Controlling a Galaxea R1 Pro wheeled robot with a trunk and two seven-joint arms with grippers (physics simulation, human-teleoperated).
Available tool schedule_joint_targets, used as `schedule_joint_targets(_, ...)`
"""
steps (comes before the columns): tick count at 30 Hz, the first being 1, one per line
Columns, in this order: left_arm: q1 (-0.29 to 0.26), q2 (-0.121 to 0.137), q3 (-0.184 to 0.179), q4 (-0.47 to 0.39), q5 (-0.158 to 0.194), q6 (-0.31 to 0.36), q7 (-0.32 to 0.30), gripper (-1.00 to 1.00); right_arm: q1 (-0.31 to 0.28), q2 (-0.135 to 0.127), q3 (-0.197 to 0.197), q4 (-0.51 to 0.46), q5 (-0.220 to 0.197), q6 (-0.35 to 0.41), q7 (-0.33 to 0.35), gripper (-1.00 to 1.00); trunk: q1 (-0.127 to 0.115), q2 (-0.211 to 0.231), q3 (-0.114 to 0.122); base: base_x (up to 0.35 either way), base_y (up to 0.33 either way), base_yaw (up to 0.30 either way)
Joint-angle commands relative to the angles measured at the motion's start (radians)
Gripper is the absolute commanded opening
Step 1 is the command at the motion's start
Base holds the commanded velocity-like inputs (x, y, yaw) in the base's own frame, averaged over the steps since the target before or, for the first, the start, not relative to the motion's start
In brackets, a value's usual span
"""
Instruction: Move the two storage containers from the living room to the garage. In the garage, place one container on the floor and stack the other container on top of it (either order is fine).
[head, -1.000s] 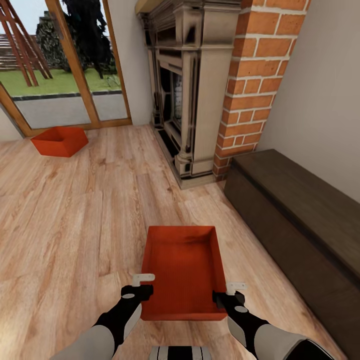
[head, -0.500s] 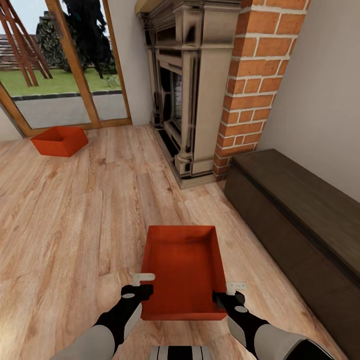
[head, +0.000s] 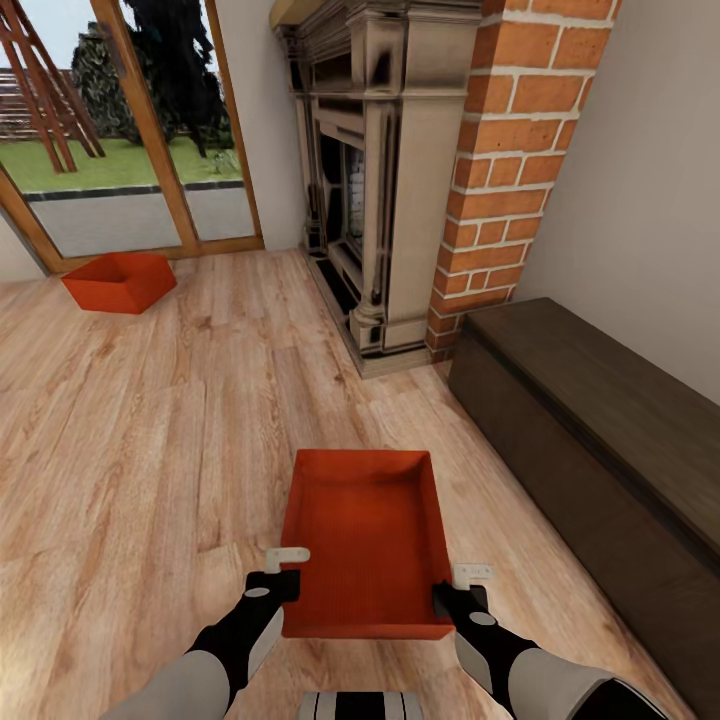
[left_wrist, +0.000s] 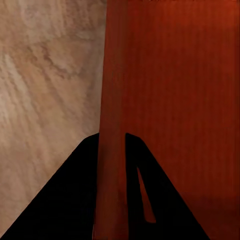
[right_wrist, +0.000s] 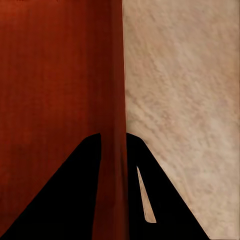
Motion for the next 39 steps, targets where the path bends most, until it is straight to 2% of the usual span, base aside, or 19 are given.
schedule_joint_targets(1, 0.0, -0.001, 0.005, -0.003, -0.01, 0.007, 0.002, -1.0, -0.001, 0.0, 0.003, 0.0, -0.01, -0.004, -0.001, -1.0, 0.0, 0.0, -0.001, 0.0, 0.0, 0.0)
schedule_joint_targets(17, 0.0, -0.005, 0.007, 0.005, 0.002, 0.007, 0.0, -1.0, -0.001, 0.0, 0.003, 0.0, -0.01, -0.004, -0.001, -1.0, 0.0, 0.0, -0.001, 0.0, 0.0, 0.0)
schedule_joint_targets(39, 0.0, -0.005, 0.008, 0.002, 0.002, 0.005, 0.0, -1.0, -0.001, 0.0, 0.003, 0.0, -0.01, -0.002, -0.001, -1.0, -0.085, 0.154, 0.068, 0.0, 0.0, 0.0)
